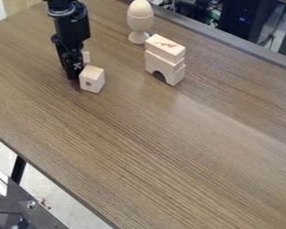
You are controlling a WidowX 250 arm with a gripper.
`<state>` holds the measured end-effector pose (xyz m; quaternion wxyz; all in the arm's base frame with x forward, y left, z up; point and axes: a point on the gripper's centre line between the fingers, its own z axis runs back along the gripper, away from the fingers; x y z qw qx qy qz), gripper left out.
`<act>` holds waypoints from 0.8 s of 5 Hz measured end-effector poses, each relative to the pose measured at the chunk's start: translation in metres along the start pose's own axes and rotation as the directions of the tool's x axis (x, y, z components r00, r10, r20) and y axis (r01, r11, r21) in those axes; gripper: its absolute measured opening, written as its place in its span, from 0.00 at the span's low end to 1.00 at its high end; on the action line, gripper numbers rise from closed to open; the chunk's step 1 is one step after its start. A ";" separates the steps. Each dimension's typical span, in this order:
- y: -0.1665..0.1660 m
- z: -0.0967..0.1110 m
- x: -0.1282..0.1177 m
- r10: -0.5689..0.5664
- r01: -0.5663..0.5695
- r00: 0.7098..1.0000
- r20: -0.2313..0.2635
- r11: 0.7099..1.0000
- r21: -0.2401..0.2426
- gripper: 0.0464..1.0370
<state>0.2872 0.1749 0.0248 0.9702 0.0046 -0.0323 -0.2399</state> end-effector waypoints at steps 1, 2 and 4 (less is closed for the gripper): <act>-0.003 0.000 0.002 0.054 -0.054 0.998 0.011 0.998 -0.017 0.58; -0.004 0.020 0.008 0.104 -0.104 0.993 0.059 0.995 -0.005 0.58; -0.021 0.054 0.012 0.274 -0.276 0.956 0.108 0.961 0.002 0.58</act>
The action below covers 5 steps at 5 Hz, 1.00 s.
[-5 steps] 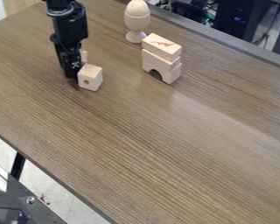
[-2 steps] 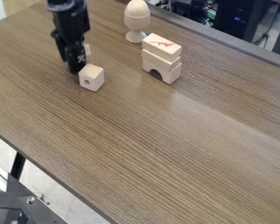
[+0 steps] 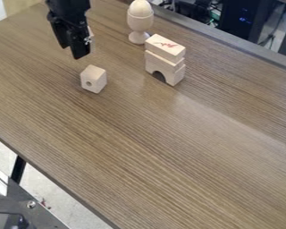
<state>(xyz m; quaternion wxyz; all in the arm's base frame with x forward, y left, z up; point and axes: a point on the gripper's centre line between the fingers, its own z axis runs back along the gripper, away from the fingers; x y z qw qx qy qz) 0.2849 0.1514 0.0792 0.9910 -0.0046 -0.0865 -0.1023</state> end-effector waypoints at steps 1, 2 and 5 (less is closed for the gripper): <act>-0.018 0.001 0.001 0.076 -0.077 0.997 -0.027 0.996 -0.037 0.58; -0.032 -0.001 0.005 0.133 -0.135 0.991 -0.032 0.989 -0.067 0.58; -0.040 -0.012 0.000 0.373 -0.375 0.927 -0.046 0.925 -0.055 0.58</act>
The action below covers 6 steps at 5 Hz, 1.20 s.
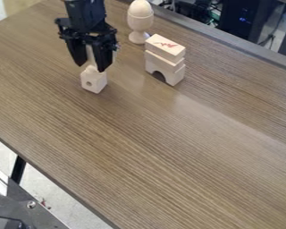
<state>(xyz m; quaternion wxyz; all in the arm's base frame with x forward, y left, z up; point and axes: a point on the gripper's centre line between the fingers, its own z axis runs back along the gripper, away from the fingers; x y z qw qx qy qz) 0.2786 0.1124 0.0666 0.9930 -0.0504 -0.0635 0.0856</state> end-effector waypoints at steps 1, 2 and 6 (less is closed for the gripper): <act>0.005 -0.002 -0.003 0.033 -0.033 0.999 -0.006 0.999 0.037 0.58; 0.003 -0.005 -0.005 0.041 -0.041 0.999 -0.014 0.999 0.035 0.58; 0.000 -0.014 -0.002 0.091 -0.091 0.996 0.013 0.993 0.071 0.58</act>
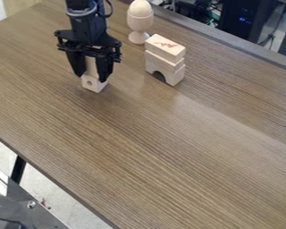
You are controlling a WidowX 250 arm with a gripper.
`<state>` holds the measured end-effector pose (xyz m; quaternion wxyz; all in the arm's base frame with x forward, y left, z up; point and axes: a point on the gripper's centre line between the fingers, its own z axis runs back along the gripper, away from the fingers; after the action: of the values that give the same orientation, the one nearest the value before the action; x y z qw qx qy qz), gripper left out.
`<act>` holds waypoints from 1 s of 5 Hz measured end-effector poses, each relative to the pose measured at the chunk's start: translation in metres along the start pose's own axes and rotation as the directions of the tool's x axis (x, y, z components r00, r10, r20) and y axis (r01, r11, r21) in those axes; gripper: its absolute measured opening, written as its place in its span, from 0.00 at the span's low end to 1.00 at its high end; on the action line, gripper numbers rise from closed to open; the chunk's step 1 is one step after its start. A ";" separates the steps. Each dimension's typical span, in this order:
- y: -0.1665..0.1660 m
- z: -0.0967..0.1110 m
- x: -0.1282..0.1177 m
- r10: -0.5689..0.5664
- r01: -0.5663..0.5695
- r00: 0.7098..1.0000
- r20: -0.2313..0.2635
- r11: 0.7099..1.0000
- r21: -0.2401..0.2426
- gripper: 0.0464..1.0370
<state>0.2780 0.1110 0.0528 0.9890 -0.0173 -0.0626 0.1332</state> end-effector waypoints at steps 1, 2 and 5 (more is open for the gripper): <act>0.001 0.000 0.001 0.006 -0.006 1.000 0.005 1.000 0.011 0.58; 0.002 0.000 0.000 0.047 -0.047 0.999 0.005 0.999 0.020 0.64; 0.000 0.001 -0.004 0.058 -0.059 0.998 -0.035 0.998 -0.020 0.96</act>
<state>0.2739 0.1095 0.0531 0.9853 -0.0319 -0.0466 0.1610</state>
